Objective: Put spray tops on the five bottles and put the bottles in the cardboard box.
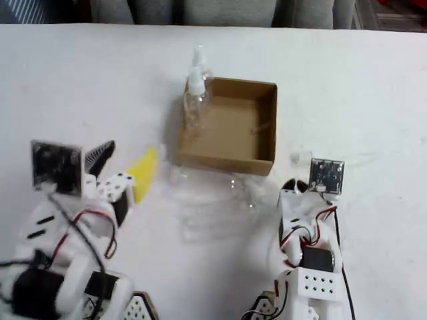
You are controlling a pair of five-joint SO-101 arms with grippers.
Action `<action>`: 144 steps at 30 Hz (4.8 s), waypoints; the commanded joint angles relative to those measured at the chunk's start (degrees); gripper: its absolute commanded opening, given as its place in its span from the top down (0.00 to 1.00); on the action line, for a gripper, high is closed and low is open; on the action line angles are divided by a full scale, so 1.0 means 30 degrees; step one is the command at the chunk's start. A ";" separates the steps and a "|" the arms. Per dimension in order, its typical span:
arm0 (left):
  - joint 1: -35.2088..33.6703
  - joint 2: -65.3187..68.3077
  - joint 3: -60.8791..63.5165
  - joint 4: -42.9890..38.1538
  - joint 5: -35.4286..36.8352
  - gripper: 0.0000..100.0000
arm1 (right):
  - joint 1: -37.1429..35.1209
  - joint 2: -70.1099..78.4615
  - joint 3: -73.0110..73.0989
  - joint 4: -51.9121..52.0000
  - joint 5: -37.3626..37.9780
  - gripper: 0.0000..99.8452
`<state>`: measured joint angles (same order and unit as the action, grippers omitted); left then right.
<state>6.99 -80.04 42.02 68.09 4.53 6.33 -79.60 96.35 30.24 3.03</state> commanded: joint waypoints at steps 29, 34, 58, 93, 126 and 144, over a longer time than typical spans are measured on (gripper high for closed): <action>1.0945 2.0615 -0.2608 -0.3487 -1.3011 0.96 | 0.7282 -0.0278 0.0234 -0.3853 0.0205 0.98; 1.1033 2.1934 -0.2725 -0.3604 -1.3011 0.92 | 0.7282 -0.0278 0.0234 -0.3853 0.0205 0.98; 1.1092 2.6154 -0.3634 -0.6447 -1.2894 0.71 | 0.6549 -0.0220 0.0234 -0.3707 0.0234 0.98; 1.0300 2.5714 -0.3429 -0.0264 -1.2894 0.92 | 0.6520 -0.0132 0.0264 -0.3707 0.0234 0.98; -0.4234 1.5458 0.6447 -0.7150 -0.1377 0.90 | 0.5934 -0.0249 0.0264 -0.3062 0.0234 0.98; -0.4205 1.5458 0.4220 -0.3311 -0.3458 0.70 | 0.5934 -0.0249 0.0264 -0.3033 0.0234 0.98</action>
<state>-5.85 -31.16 60.84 53.49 -4.62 24.53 -79.60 96.35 20.75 3.03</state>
